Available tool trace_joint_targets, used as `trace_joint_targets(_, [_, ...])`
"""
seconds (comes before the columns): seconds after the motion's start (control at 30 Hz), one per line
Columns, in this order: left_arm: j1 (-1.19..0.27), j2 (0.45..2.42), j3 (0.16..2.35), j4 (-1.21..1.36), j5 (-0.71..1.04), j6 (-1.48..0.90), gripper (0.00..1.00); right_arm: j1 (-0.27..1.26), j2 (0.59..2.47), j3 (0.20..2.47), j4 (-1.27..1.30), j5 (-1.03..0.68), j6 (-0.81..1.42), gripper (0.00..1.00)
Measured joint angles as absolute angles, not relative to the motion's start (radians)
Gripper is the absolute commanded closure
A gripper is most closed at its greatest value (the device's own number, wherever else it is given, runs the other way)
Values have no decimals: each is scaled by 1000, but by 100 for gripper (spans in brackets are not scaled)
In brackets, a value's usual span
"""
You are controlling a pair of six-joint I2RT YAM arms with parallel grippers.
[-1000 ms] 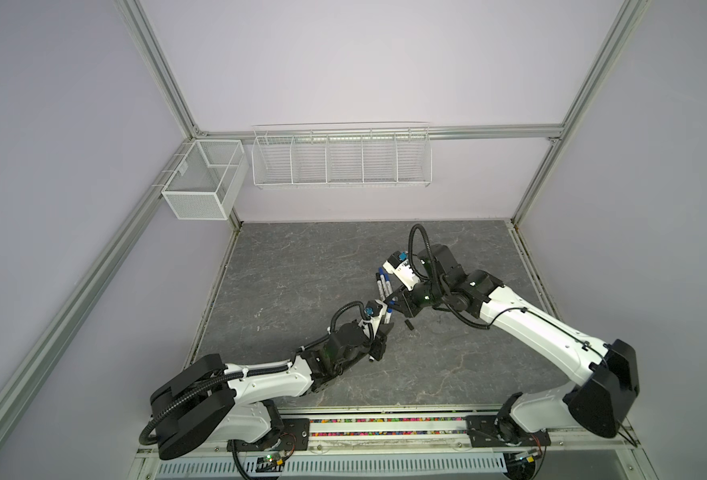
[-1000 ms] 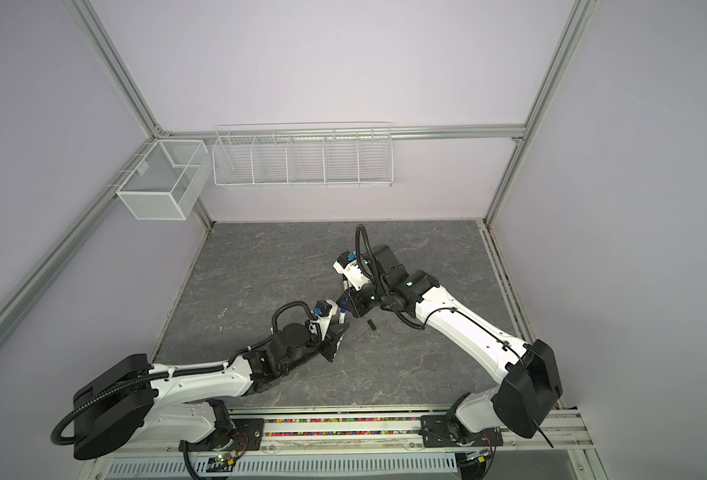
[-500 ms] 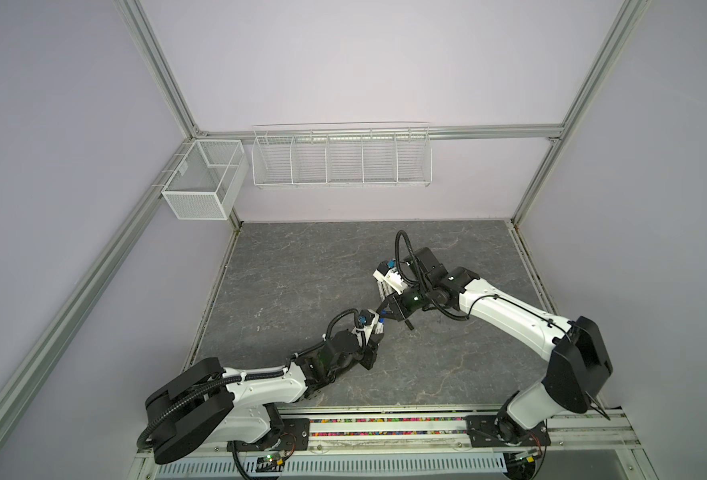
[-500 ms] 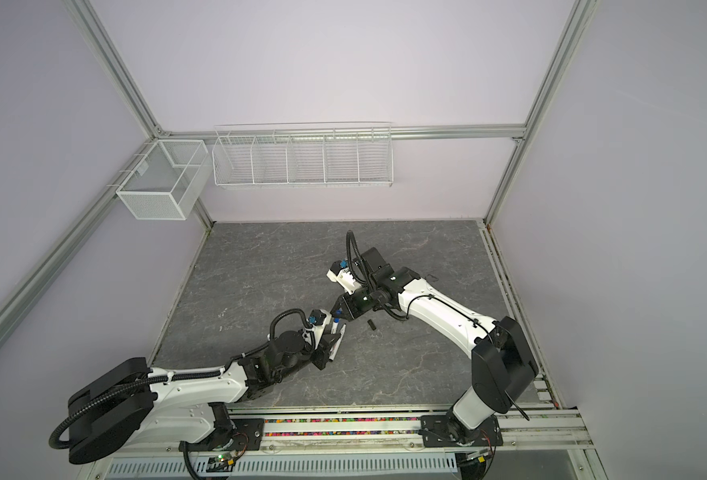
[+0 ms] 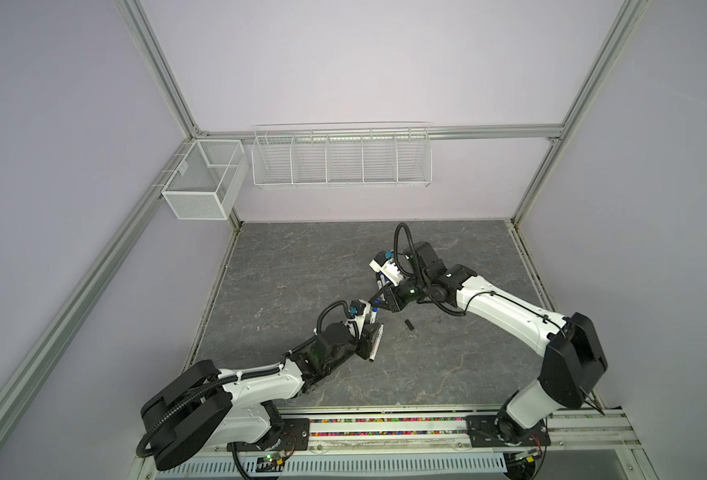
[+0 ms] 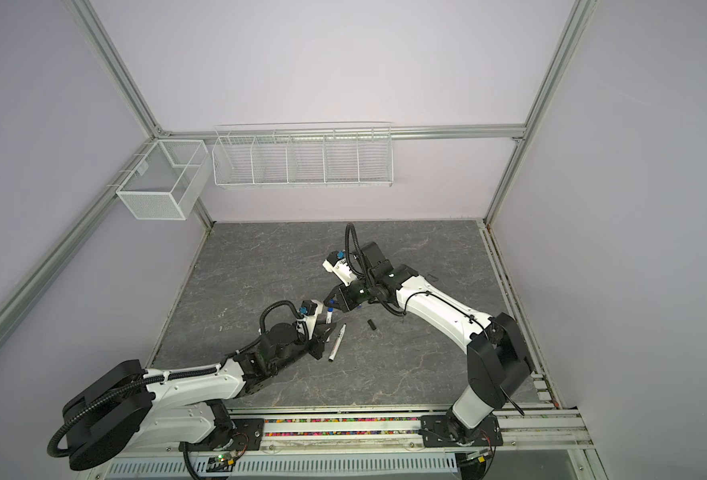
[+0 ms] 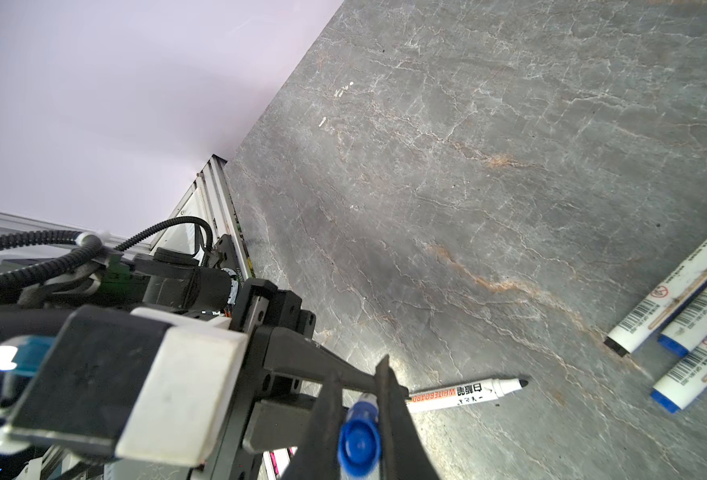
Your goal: Insert the pens into the pen caps
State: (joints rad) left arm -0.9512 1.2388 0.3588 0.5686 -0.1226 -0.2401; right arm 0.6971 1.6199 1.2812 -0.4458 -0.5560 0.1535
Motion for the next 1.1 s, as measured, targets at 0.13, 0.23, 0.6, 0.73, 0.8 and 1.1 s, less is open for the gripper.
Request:
trace_joint_targets(0.13, [-915,1239,374,573,-84,-243,100,699,1622,1303,-443,-523,141,93])
trace_joint_targets(0.23, [-891,1239,379,575,-52,-250,100,706,1624,1309,-431,-493,138,93])
trace_joint_targets(0.6, [-880,1247,450,501,68,-269,100,699,1538,1266,-417,-434,154,93])
trace_joint_targets(0.73, [-921,1248,480,511,52,-268,100,681,1472,1256,-437,-439,166,83])
trace_joint_targets(0.8, [-934,1254,487,533,50,-273,100,670,1447,1255,-446,-445,181,62])
trace_joint_targets(1.1, [-893,1374,489,806,1,-421,100,521,1297,1220,-435,-402,315,42])
